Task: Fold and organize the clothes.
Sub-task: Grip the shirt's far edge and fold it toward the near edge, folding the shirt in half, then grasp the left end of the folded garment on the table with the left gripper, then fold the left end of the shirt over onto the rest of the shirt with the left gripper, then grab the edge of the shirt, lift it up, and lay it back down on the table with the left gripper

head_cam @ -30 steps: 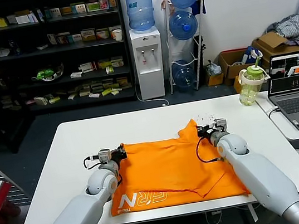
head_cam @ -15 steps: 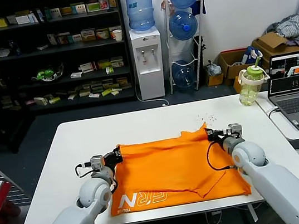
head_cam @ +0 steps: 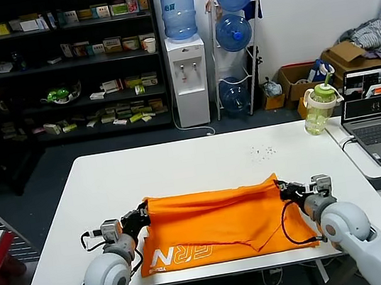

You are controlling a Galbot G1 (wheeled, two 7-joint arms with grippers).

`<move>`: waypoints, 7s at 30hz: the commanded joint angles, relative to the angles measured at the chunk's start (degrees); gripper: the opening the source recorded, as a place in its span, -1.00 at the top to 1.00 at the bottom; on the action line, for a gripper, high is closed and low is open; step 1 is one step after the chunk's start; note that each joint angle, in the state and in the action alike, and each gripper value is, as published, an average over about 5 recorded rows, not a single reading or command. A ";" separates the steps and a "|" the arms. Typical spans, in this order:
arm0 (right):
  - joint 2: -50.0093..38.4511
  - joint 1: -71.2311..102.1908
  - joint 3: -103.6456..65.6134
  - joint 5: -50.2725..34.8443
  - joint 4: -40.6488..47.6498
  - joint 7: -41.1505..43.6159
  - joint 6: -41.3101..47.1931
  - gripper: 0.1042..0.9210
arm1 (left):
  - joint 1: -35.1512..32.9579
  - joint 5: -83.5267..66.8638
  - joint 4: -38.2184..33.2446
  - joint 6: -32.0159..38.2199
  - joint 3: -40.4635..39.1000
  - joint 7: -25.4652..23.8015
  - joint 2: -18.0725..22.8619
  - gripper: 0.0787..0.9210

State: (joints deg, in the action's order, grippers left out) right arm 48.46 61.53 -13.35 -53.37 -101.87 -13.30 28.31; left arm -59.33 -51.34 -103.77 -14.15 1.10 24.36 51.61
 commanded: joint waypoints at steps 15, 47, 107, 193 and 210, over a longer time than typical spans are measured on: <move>-3.25 13.33 -7.31 -2.28 -12.75 -4.07 3.98 0.88 | -10.99 1.16 -8.30 0.13 2.44 2.16 -2.09 0.95; -0.75 22.81 -16.79 -1.13 -16.14 -3.08 2.36 -0.76 | -12.73 7.00 0.36 1.88 3.23 -0.29 5.61 -0.76; 2.57 15.01 -9.40 0.54 -13.82 -1.99 1.34 -0.76 | -28.79 6.00 8.40 7.82 32.68 -5.24 -25.08 0.94; 8.10 23.95 -13.88 4.93 -16.00 -1.69 1.23 -0.76 | -9.66 -12.15 7.67 -1.84 10.35 -24.25 -21.28 -0.77; 8.15 23.46 -13.49 4.88 -15.27 -1.95 1.45 -0.76 | -5.10 -13.37 12.40 -5.14 8.59 -27.33 -19.24 -0.77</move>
State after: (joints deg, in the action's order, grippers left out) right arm 56.54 85.16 -26.91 -48.48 -117.31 -15.11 29.70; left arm -66.38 -63.76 -95.49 -18.53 9.92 1.71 33.69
